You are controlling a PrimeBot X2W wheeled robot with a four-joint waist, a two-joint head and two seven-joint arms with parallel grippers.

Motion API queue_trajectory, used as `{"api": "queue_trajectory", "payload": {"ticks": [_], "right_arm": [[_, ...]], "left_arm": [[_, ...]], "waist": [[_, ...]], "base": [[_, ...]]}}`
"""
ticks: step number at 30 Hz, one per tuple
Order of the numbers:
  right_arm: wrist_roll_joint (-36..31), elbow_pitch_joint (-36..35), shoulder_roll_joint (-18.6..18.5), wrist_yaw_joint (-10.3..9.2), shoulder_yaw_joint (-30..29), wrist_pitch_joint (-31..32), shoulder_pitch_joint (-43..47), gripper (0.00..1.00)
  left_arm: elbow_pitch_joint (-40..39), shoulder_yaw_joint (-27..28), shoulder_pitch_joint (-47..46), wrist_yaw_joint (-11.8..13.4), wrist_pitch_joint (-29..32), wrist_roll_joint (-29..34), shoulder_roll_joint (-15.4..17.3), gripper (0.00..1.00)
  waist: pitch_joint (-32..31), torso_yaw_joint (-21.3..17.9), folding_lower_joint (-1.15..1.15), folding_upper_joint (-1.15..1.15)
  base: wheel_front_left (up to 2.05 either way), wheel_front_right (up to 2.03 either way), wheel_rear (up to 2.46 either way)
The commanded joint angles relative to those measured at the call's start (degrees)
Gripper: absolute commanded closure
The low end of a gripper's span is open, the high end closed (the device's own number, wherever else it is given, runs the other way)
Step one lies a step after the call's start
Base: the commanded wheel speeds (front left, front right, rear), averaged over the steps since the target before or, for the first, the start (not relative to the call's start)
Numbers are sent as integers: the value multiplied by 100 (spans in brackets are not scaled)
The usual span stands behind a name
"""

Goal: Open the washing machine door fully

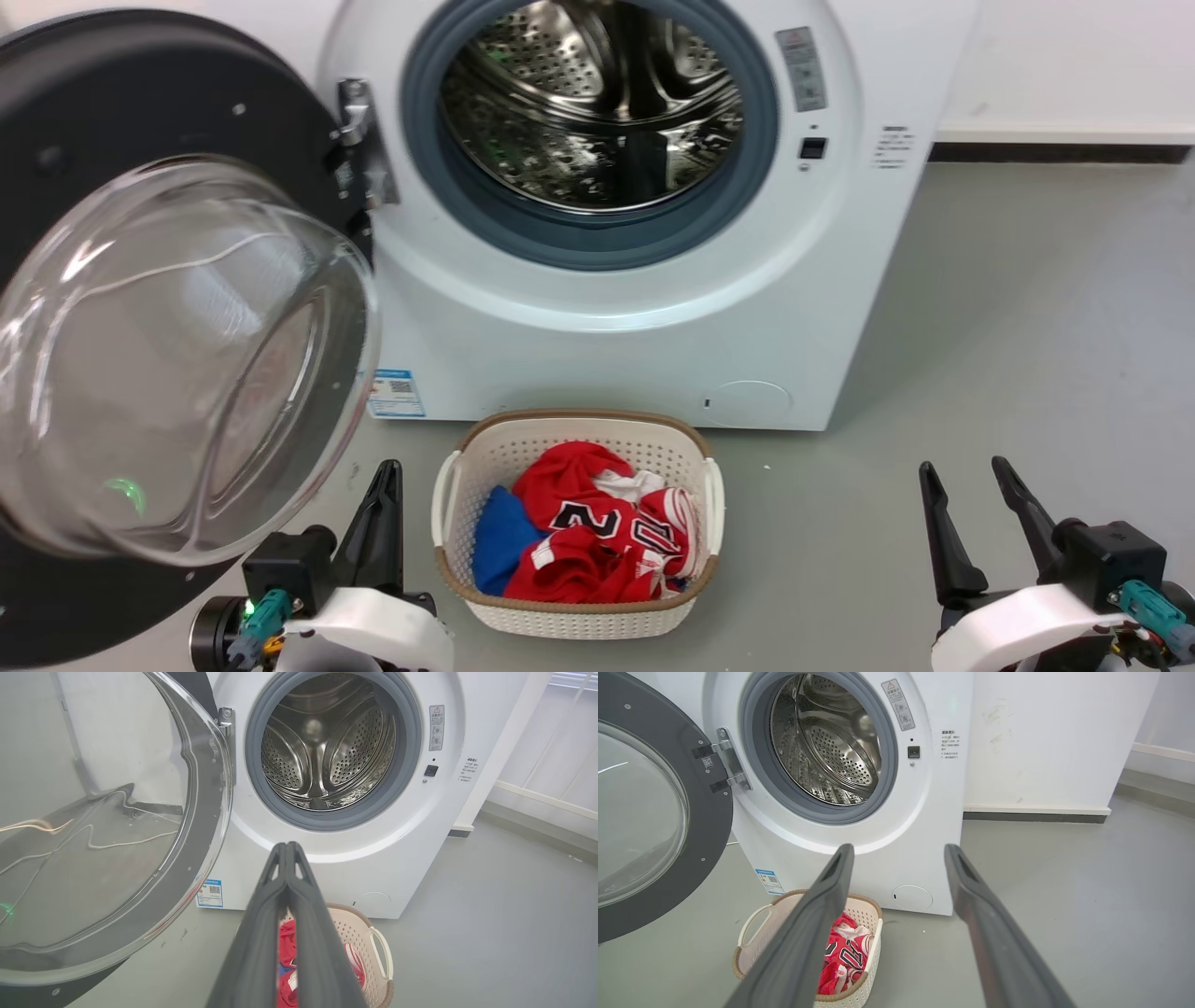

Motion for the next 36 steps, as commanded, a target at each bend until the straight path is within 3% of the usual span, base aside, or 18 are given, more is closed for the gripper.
{"api": "queue_trajectory", "payload": {"ticks": [1,3,4,5,15,36], "right_arm": [[15,19,-49,-2,8,13,-27,0],[22,35,-85,-2,20,6,-42,0],[31,41,-98,-2,27,5,-42,0],[40,47,-112,-2,36,3,-46,0],[66,94,-190,-2,39,-29,-118,0],[77,107,-184,-2,27,-63,-118,0]], "left_arm": [[99,-7,-104,-22,-60,65,22,73],[194,-23,-131,-21,-96,115,37,36],[238,-17,-143,-10,-115,118,31,6],[271,-9,-153,2,-139,124,17,0],[394,54,-151,143,-236,246,14,0],[445,-1,-220,68,-270,343,17,0]], "waist": [[-10,-230,0,0],[-7,-325,0,0],[-8,-362,0,0],[-7,-390,0,0],[17,-406,0,0],[59,-342,0,0]], "base": [[0,0,0],[0,0,0],[0,0,0],[0,0,0],[0,0,0],[0,0,0]]}}
